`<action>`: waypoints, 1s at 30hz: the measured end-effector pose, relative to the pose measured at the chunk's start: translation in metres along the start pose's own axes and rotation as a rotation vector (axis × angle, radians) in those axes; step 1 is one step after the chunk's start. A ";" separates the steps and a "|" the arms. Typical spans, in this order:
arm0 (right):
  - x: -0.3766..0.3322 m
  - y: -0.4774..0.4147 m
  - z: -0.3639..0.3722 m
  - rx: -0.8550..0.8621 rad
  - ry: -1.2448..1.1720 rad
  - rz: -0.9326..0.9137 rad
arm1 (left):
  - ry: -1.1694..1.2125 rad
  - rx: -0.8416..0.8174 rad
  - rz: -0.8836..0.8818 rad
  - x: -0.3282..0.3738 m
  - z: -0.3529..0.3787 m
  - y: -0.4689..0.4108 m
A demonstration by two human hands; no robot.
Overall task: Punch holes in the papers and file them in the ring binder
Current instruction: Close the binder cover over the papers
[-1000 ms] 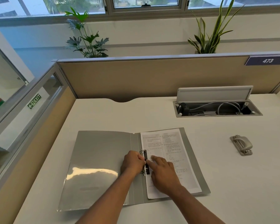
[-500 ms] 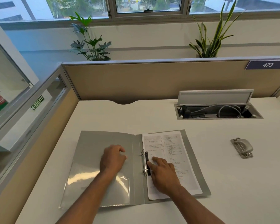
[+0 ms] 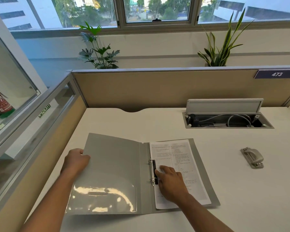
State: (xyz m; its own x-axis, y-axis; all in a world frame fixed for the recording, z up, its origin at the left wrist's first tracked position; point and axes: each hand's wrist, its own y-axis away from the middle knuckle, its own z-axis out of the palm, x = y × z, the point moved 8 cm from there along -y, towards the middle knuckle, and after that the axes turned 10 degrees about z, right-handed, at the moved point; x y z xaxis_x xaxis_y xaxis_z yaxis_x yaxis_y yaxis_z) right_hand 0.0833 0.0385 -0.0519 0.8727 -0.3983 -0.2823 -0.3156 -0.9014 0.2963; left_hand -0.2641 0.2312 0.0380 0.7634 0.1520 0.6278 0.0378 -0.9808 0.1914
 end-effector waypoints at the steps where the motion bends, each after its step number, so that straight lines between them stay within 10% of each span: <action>1: -0.001 -0.001 0.001 0.000 -0.002 -0.001 | 0.060 0.004 0.003 -0.006 0.000 -0.005; 16: 0.003 -0.003 -0.004 -0.052 -0.091 0.025 | 0.417 -0.168 0.406 0.146 -0.010 0.064; 30: -0.039 0.043 -0.163 0.108 -0.993 -0.065 | 0.383 -0.292 0.602 0.179 0.064 0.106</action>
State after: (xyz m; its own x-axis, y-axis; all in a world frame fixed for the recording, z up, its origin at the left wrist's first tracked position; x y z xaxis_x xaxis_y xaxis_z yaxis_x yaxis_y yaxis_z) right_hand 0.0964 0.0426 0.1205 0.1981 -0.2645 -0.9438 -0.3535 -0.9174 0.1829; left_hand -0.0819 0.1465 0.1228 0.3197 -0.3135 0.8941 -0.5253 -0.8440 -0.1081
